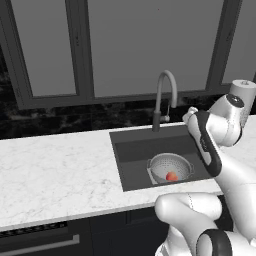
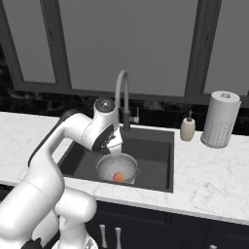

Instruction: Put the colander in the sink, put the peach in the colander, and turn on the sink faucet and pour water over the colander.

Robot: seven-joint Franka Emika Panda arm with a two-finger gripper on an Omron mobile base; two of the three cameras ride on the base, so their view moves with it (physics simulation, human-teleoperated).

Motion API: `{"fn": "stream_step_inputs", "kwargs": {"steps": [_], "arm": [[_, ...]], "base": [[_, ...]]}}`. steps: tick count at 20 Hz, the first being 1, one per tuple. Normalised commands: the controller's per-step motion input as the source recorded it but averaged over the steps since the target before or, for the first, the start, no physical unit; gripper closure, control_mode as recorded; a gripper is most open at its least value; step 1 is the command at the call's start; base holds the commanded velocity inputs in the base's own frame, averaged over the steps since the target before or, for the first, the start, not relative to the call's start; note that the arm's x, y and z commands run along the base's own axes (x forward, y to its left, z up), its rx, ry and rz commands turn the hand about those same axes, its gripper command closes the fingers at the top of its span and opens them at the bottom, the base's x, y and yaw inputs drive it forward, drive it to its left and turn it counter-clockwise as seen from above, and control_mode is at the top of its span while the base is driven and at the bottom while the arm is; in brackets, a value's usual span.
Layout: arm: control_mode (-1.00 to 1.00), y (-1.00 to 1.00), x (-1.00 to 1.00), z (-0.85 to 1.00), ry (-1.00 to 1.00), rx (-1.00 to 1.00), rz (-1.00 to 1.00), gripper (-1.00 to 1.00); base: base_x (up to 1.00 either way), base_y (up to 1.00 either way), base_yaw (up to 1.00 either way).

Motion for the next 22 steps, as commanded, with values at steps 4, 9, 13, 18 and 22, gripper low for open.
{"fn": "stream_step_inputs", "kwargs": {"steps": [4, 9, 13, 18, 22], "arm": [[-1.00, -0.37, 0.00, 0.04, -0.03, 0.36, -0.36, -1.00], [-1.00, -0.32, 0.00, 0.08, 0.00, 0.41, -0.30, -1.00], [-1.00, -0.25, 0.10, 0.07, 0.00, 0.38, -0.21, -1.00], [-1.00, -0.25, 0.33, 0.07, 0.00, 0.37, -0.08, -1.00], [-1.00, -0.15, 0.41, 0.00, 0.00, 0.34, 0.00, -1.00]], "base": [[0.00, 0.00, 0.00], [0.00, 0.00, 0.00], [0.00, 0.00, 0.00], [0.00, 0.00, 0.00], [0.00, 0.00, 0.00]]}}
